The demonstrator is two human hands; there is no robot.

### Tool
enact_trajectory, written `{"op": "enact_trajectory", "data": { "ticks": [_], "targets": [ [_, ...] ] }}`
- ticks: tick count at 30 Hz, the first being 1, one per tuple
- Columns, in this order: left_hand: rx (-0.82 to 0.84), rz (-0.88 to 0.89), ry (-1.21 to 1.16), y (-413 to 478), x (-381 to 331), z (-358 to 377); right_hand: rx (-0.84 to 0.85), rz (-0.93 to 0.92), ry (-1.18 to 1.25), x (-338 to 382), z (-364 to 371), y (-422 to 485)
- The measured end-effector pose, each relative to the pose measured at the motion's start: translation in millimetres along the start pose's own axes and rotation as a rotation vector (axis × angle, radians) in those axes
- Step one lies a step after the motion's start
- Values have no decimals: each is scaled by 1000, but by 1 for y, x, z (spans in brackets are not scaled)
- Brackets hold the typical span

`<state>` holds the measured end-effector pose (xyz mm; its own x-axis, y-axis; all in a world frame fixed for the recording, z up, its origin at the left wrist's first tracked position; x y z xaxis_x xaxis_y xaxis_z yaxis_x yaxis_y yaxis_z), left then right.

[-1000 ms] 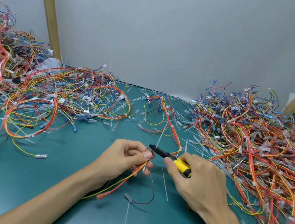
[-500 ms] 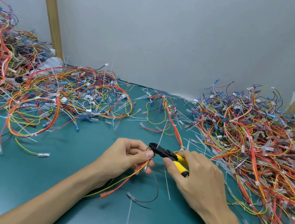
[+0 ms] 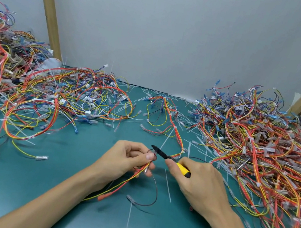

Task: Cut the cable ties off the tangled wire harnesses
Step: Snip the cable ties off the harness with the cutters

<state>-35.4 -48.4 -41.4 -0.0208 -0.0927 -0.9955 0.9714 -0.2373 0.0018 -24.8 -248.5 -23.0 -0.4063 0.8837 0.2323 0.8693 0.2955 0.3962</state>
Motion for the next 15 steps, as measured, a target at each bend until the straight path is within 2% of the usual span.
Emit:
{"op": "enact_trajectory", "data": {
  "ticks": [15],
  "targets": [
    [-32,-52,-82,3,3,-7,-97,-135,-75,0,-5,4]
  ]
}}
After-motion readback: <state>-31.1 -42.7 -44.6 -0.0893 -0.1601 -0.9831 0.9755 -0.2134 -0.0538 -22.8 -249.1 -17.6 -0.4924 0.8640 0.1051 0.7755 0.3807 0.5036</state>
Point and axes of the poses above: each hand's wrist, its own y-axis towards the middle knuckle, its own z-axis out of the palm, x = y × z, the point moved 3 cm from there along y, towards the middle knuckle, and after that the axes turned 2 degrees about -z, right-handed, at the moved point
